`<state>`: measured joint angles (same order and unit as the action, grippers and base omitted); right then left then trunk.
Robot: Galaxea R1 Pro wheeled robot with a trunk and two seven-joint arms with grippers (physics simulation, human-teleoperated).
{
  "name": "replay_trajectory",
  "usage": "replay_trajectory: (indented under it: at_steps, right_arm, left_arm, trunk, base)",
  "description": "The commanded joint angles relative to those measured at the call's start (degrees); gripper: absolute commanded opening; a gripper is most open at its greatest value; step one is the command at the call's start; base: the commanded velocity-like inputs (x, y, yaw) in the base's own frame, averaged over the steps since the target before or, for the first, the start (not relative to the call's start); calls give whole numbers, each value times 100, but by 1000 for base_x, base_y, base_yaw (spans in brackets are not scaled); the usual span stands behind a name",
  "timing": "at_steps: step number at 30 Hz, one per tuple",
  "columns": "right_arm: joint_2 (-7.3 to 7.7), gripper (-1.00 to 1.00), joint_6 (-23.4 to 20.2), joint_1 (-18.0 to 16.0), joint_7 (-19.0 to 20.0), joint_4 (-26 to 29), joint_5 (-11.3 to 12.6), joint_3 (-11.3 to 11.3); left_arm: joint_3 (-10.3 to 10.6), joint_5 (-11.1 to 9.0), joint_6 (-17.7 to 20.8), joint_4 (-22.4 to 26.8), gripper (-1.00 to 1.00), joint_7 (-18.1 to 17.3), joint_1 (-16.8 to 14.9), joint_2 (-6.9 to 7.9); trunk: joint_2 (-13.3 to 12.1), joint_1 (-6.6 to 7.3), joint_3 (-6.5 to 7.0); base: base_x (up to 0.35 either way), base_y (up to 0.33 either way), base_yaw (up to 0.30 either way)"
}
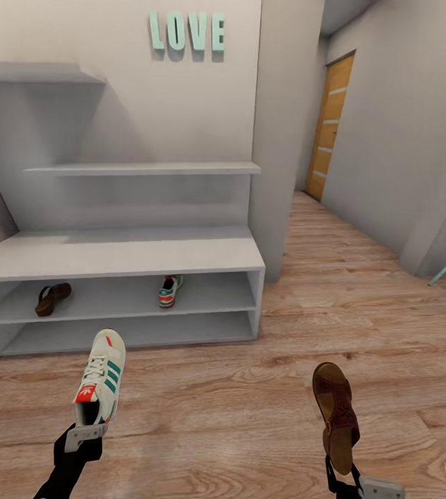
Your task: Pick up the two gym shoes and the two sandals from the corridor floor and place them onto the hallstand (shoe rack) in the corridor, making sure they are on the rack and not on the floor. Arrange them so the two gym shoes are next to each other and the two sandals are next to each other.
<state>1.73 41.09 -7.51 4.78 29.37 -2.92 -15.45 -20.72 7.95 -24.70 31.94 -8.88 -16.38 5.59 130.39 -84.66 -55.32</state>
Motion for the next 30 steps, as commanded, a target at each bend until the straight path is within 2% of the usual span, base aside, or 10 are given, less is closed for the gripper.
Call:
replay_trajectory:
  at_steps: [1, 10, 26, 30]
  right_arm:
    - [-5, -100, 13, -5, 59, -6, -9, -45]
    - [-6, -100, 13, -5, 58, -10, -8, -45]
    - [-8, -100, 13, -4, 55, 5, -7, -42]
    - [77, -100, 18, -3, 46, 28, 4, -87]
  left_arm:
    - [-51, 58, -21, 0, -100, -46, -6, -6]
    - [-55, 58, -17, 5, -100, -44, -6, -6]
    - [-55, 58, -17, 14, -100, -44, -6, -6]
    - [-34, 116, 12, 23, -100, -61, -15, -24]
  trunk:
    - [2, 1, -5]
    - [2, 1, -5]
    - [2, 1, -5]
    - [2, 1, -5]
  base:
    - [55, -29, 0]
    - [175, -156, 0]
    - [109, -248, 0]
    - [0, -6, 0]
